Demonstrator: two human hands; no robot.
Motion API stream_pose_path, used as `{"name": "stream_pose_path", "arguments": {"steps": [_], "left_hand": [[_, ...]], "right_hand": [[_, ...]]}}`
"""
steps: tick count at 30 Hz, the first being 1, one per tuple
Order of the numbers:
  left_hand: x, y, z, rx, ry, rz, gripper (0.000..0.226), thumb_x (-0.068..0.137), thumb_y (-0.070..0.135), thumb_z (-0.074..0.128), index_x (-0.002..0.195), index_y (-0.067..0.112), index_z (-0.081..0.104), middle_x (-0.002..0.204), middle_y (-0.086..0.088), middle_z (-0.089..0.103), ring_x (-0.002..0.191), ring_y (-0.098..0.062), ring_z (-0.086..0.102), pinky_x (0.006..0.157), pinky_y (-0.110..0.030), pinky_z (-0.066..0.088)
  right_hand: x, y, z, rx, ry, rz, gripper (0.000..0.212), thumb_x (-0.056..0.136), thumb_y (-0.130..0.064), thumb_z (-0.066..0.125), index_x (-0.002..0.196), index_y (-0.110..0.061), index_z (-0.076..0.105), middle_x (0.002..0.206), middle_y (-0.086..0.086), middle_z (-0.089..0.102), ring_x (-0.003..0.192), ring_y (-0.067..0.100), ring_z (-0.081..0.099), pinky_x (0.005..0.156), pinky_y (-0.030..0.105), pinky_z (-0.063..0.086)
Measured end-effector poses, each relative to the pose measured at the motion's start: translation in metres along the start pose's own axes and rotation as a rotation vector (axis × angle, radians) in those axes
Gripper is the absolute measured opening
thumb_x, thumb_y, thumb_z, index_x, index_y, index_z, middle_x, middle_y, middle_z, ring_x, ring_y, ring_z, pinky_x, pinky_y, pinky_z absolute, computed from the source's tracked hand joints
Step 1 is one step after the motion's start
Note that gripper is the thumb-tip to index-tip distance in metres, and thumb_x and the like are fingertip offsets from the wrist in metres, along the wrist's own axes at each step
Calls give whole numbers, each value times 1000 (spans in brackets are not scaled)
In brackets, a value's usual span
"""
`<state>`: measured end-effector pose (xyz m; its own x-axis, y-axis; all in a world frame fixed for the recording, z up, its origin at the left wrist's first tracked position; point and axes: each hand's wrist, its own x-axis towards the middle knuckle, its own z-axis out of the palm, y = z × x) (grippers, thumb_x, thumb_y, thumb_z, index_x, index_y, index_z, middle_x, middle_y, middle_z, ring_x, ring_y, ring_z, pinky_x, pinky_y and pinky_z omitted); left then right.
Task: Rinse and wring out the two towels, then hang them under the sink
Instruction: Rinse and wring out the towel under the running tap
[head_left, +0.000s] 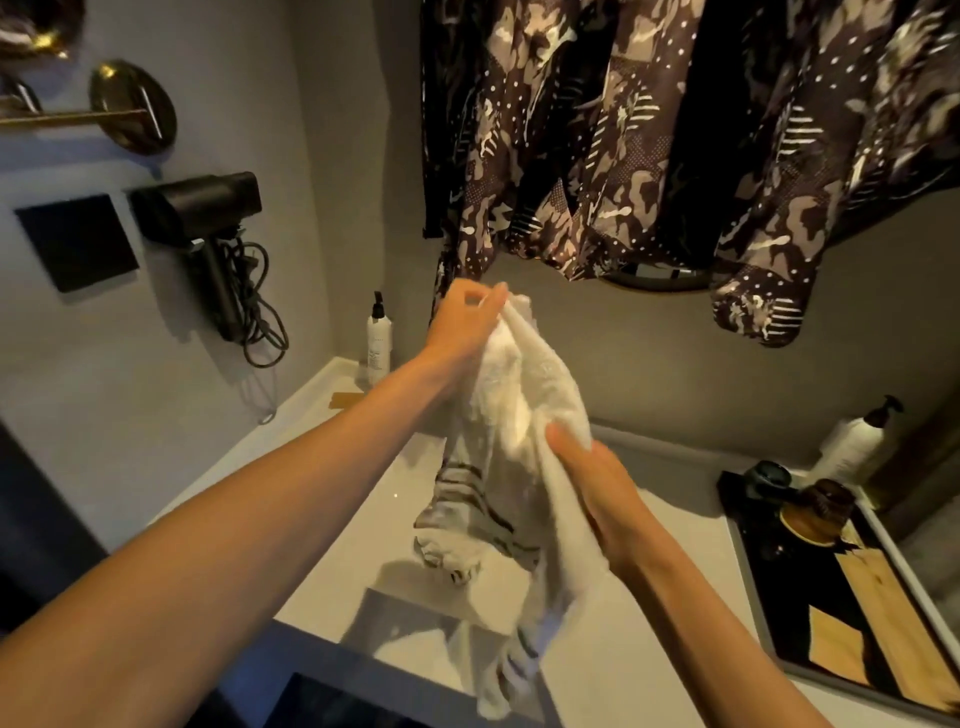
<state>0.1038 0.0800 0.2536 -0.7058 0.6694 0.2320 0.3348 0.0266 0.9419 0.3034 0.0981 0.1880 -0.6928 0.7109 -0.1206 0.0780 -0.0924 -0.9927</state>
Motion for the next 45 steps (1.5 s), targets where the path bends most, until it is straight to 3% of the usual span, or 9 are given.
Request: {"name": "stream_pose_path", "arguments": {"steps": [8, 13, 23, 26, 31, 36, 40, 42, 45], "left_hand": [[-113, -138, 45, -412, -468, -876, 66, 89, 71, 47, 111, 10, 52, 54, -2, 55, 39, -14, 51, 45, -24, 49], [-155, -130, 62, -797, -533, -1042, 88, 81, 81, 48, 129, 9, 67, 120, -20, 71, 111, -35, 64, 107, -45, 43], [-106, -114, 22, -1228, -295, -897, 104, 68, 87, 56, 131, 5, 65, 130, -27, 62, 107, -44, 66, 91, -47, 53], [-95, -124, 20, -931, -438, -959, 88, 63, 78, 69, 118, 9, 67, 89, -19, 66, 57, -26, 60, 50, -24, 47], [-71, -118, 18, -536, -397, -899, 25, 84, 25, 77, 102, 8, 75, 89, -16, 77, 74, -30, 74, 76, -38, 61], [-70, -132, 14, -188, -525, -964, 25, 82, 19, 76, 98, -1, 74, 99, -24, 76, 81, -33, 72, 82, -44, 60], [-69, -133, 12, -504, -315, -901, 24, 88, 18, 63, 77, -1, 74, 76, -21, 74, 63, -29, 71, 80, -42, 53], [-61, -129, 8, -793, -287, -882, 38, 95, 33, 58, 86, 1, 78, 84, -19, 76, 74, -30, 74, 83, -41, 52], [-51, -137, 4, -452, -362, -758, 34, 91, 11, 67, 125, 16, 64, 106, -22, 73, 82, -32, 72, 70, -38, 56]], "right_hand": [[22, -33, -3, 461, 4, 148, 31, 100, -31, 49, 88, -9, 66, 68, 8, 70, 61, 21, 68, 62, 29, 56], [24, -39, -26, 575, 41, 74, 36, 100, -33, 49, 80, -10, 69, 69, 7, 67, 63, 20, 65, 66, 32, 55], [45, -23, -70, -371, 383, 37, 37, 96, -42, 47, 109, -11, 63, 94, 3, 65, 82, 19, 60, 76, 35, 48], [49, -18, -81, -255, 386, 46, 33, 84, -49, 52, 92, -18, 60, 91, 6, 66, 81, 25, 62, 81, 42, 53], [56, -11, -89, 106, 398, 184, 12, 77, -21, 66, 72, -14, 58, 63, 3, 61, 52, 13, 60, 55, 25, 49], [51, -7, -90, -25, 454, 12, 17, 92, -15, 58, 75, -12, 61, 73, 2, 61, 66, 17, 57, 56, 30, 45], [49, -6, -95, 104, 392, 31, 20, 93, -24, 58, 82, -7, 60, 76, 8, 62, 74, 22, 60, 62, 33, 47], [45, -8, -98, 347, 271, 177, 30, 95, -31, 55, 78, -7, 61, 70, 11, 64, 67, 25, 65, 65, 36, 49], [48, 1, -105, 479, 232, 225, 33, 97, -34, 53, 78, -8, 62, 65, 11, 69, 67, 25, 69, 70, 39, 51]]}}
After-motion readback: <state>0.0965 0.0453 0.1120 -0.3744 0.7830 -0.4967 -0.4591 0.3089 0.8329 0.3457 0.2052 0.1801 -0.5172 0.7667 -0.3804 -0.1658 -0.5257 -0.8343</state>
